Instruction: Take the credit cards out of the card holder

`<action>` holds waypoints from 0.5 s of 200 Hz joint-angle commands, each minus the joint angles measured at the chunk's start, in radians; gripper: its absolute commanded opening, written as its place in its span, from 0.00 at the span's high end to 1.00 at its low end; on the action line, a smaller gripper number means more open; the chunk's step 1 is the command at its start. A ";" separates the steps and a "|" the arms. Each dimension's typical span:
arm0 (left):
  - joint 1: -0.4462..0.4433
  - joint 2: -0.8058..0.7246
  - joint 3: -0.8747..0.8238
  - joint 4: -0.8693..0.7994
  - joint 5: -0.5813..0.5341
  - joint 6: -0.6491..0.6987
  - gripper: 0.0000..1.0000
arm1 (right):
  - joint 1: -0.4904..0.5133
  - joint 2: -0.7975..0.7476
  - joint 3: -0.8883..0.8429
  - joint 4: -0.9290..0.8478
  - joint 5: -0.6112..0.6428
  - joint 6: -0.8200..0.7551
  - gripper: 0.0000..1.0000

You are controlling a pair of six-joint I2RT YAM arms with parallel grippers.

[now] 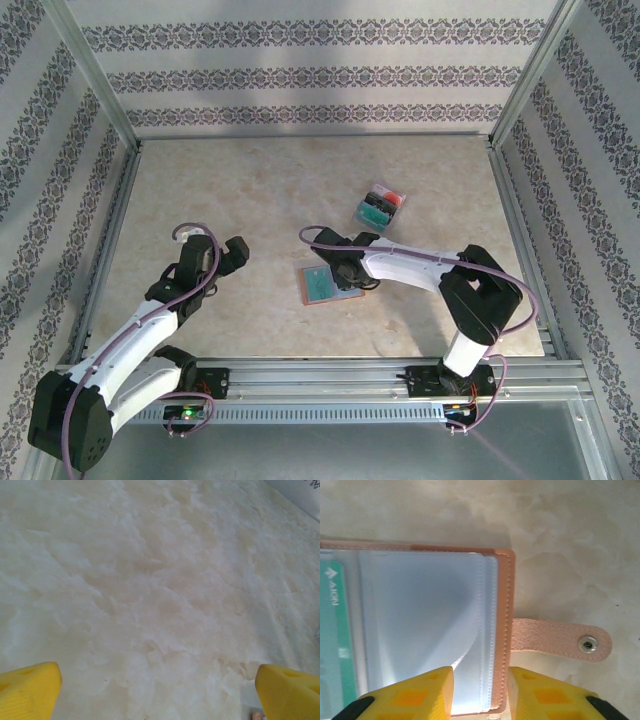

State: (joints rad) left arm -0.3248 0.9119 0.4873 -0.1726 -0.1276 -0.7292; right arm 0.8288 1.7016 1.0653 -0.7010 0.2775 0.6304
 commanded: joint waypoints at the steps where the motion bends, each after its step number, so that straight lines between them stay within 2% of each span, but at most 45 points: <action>1: 0.015 0.015 0.045 -0.028 0.022 0.050 0.01 | -0.025 -0.033 -0.043 0.021 -0.015 0.017 0.66; 56: -0.060 0.072 0.113 -0.057 -0.006 0.109 0.00 | -0.067 -0.091 -0.129 0.088 -0.077 0.033 0.66; 100: -0.191 0.151 0.170 -0.065 -0.055 0.150 0.00 | -0.104 -0.185 -0.176 0.080 -0.083 0.044 0.66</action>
State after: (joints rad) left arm -0.4496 1.0248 0.6090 -0.2024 -0.1406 -0.6300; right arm 0.7517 1.5829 0.9207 -0.6228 0.2035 0.6533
